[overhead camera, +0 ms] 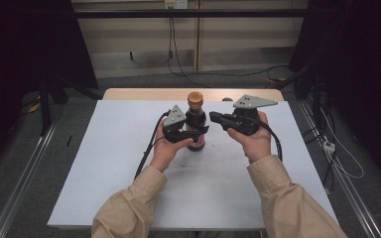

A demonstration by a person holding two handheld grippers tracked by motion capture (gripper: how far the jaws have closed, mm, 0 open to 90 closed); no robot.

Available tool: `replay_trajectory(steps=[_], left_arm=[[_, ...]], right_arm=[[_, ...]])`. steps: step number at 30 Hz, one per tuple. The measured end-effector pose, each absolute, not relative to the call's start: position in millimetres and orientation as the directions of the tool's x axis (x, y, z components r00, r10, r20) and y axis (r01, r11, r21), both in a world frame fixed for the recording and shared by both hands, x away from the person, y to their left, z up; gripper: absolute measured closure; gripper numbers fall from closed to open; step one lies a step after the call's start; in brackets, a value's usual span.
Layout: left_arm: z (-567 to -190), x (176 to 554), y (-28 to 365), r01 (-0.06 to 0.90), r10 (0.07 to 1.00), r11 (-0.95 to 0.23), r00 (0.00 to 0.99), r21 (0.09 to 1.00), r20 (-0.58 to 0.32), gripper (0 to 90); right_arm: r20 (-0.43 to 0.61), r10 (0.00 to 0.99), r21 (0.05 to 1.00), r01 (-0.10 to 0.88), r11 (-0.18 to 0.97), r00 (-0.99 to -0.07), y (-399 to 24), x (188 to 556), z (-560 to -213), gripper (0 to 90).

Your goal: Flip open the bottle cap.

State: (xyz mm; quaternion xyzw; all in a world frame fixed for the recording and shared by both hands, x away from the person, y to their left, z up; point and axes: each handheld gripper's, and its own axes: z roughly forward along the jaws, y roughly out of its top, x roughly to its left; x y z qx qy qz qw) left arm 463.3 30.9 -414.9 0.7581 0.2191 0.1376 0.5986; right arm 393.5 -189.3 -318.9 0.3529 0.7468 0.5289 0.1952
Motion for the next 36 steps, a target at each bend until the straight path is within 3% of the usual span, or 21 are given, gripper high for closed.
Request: replay_trajectory(steps=[18,36], left_arm=[[-413.9,463.0,30.1,0.183,0.512,-0.199,0.857,0.963,-0.057,29.4],[-413.6,462.6,30.3,0.179,0.506,-0.207,0.861,0.962,-0.051,30.3]], right_arm=[[0.099,0.722,0.927,0.327,0.183,-0.684,-182.5,409.6,-300.7,90.0],[0.022,0.713,0.911,0.307,0.275,-0.701,-171.6,417.5,-280.7,90.0]])
